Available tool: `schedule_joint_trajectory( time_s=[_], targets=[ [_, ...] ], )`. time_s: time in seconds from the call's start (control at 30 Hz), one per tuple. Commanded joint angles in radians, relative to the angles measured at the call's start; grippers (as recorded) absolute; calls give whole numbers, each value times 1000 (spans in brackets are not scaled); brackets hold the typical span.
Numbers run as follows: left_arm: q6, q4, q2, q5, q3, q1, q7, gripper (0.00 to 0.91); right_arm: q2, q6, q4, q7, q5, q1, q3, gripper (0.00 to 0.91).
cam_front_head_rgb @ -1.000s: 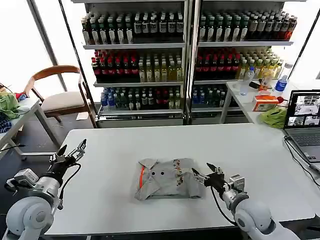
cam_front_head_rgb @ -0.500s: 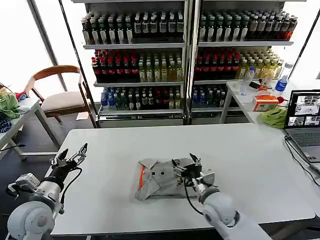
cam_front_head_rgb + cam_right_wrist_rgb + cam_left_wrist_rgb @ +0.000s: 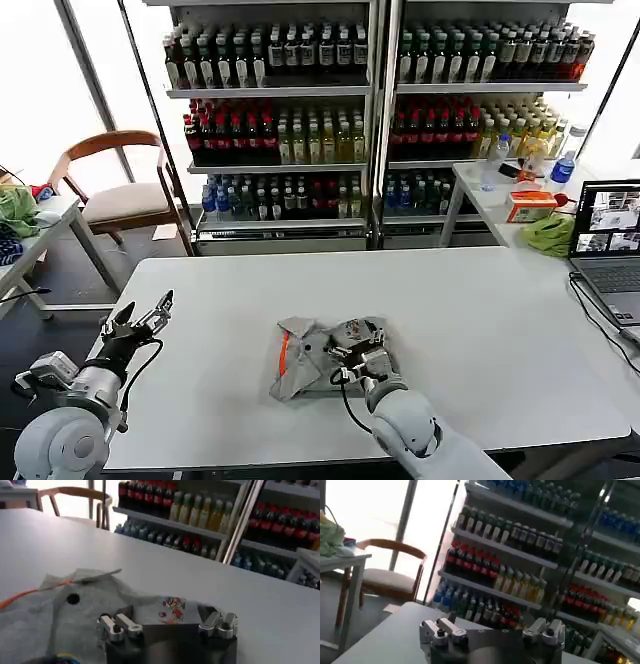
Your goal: Fold and organize the clothes.
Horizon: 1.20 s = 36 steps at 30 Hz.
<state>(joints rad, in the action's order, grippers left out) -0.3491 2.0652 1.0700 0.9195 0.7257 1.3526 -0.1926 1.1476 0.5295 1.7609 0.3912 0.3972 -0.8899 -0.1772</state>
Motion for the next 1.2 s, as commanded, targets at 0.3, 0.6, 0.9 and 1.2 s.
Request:
schedule_joint_trajectory(
  time_s=[0.3, 0.6, 0.9, 1.2],
  targets=[
    [0, 10, -4, -1, 2, 7, 0, 907, 1, -27, 13, -6, -56, -12, -22, 907],
    [0, 12, -6, 1, 1, 6, 1, 907, -6, -178, 47, -23, 20, -33, 74, 907],
    [1, 4, -13, 3, -4, 2, 2, 907, -25, -101, 5, -5, -32, -38, 117, 907],
    [2, -10, -18, 3, -6, -4, 5, 907, -7, -52, -39, 0, -99, -33, 101, 907]
  ],
)
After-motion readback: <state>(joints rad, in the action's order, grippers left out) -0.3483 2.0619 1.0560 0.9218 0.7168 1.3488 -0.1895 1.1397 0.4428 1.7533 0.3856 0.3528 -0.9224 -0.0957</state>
